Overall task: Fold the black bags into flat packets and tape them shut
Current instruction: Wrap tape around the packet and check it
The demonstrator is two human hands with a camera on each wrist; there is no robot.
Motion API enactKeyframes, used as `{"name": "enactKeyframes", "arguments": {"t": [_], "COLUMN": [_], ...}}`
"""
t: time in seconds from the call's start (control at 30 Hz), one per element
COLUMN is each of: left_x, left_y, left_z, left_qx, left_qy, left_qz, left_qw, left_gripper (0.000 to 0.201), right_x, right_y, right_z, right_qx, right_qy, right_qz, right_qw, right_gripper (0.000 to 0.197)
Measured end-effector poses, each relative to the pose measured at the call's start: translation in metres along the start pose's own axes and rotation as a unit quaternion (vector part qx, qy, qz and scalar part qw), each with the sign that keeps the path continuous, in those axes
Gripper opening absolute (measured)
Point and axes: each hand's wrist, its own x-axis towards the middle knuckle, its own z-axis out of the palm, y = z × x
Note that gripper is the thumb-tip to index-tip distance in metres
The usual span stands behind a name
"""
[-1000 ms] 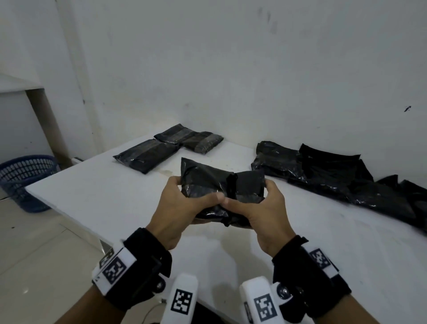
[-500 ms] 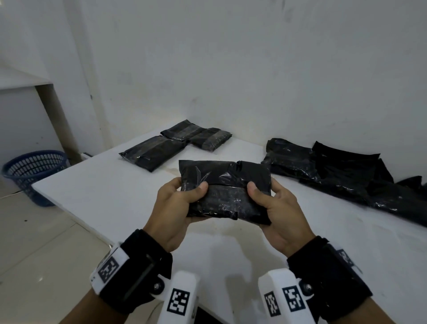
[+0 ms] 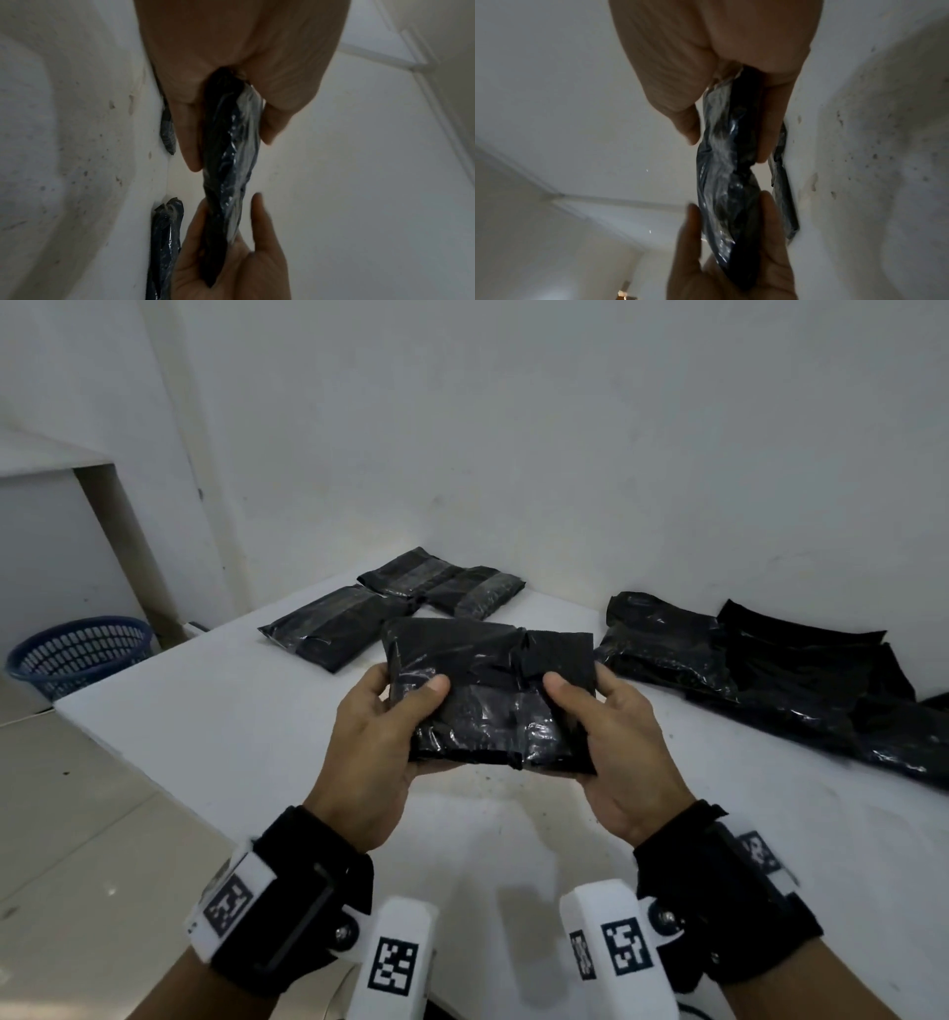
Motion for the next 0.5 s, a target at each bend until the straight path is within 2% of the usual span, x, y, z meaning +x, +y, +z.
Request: {"name": "enactKeyframes", "arguments": {"t": [0.1,0.13,0.2,0.37,0.5], "left_x": [-0.002,-0.003,-0.003,-0.001,0.002], "left_y": [-0.003,-0.004,-0.007,-0.006,-0.005], "left_z": [0.009,0.012,0.015,0.018,0.017], "left_qx": [0.039,0.05,0.059,0.058,0.037], "left_qy": [0.017,0.031,0.052,0.057,0.056], "left_qz": [0.032,0.043,0.06,0.053,0.025], "left_qw": [0.999,0.997,0.995,0.995,0.997], "left_gripper": [0.059,0.062,0.054,0.017,0.019], "right_x": [-0.002,-0.002,-0.002,0.002,0.003], "right_y": [0.005,0.007,0.009,0.005,0.001], "right_z": [0.005,0.007,0.007,0.006,0.006], "right_qx": [-0.041,-0.048,-0.048,-0.042,-0.002], "right_qy": [0.031,0.04,0.058,0.053,0.033], "right_qz": [-0.06,-0.07,-0.077,-0.045,-0.015], "right_qw": [0.997,0.996,0.994,0.997,0.999], "right_gripper": [0.045,0.049,0.046,0.02,0.019]}}
